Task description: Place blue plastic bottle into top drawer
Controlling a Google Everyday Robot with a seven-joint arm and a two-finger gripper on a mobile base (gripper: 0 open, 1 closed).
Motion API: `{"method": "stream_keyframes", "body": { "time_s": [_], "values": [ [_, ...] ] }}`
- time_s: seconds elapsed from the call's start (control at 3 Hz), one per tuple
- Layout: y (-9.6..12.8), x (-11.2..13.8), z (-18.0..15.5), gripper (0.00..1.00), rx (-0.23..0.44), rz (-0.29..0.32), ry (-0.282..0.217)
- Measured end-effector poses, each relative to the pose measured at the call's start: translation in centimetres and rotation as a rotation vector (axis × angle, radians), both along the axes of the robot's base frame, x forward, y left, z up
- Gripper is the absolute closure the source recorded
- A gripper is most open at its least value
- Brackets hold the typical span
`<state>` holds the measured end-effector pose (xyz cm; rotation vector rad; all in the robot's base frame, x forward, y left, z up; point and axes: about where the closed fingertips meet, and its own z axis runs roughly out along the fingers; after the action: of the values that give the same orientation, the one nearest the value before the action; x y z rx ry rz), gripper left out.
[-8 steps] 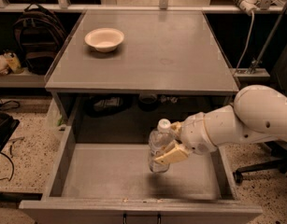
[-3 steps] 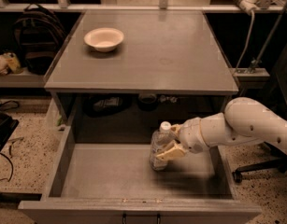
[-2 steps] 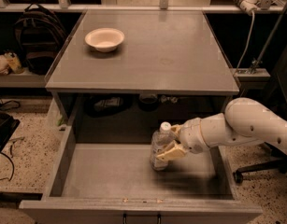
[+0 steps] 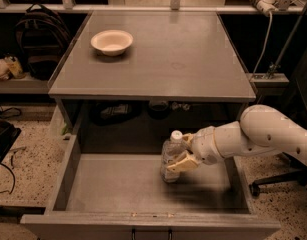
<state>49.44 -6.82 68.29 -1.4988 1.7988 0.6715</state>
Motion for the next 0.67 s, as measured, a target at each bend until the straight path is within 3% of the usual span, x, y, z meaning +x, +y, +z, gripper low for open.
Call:
{"method": "stream_keyframes", "body": {
  "time_s": [0.33,0.67],
  "values": [
    [0.00,0.00,0.00,0.11,0.000,0.000,0.000],
    [0.01,0.00,0.00,0.00,0.000,0.000,0.000]
  ]
}}
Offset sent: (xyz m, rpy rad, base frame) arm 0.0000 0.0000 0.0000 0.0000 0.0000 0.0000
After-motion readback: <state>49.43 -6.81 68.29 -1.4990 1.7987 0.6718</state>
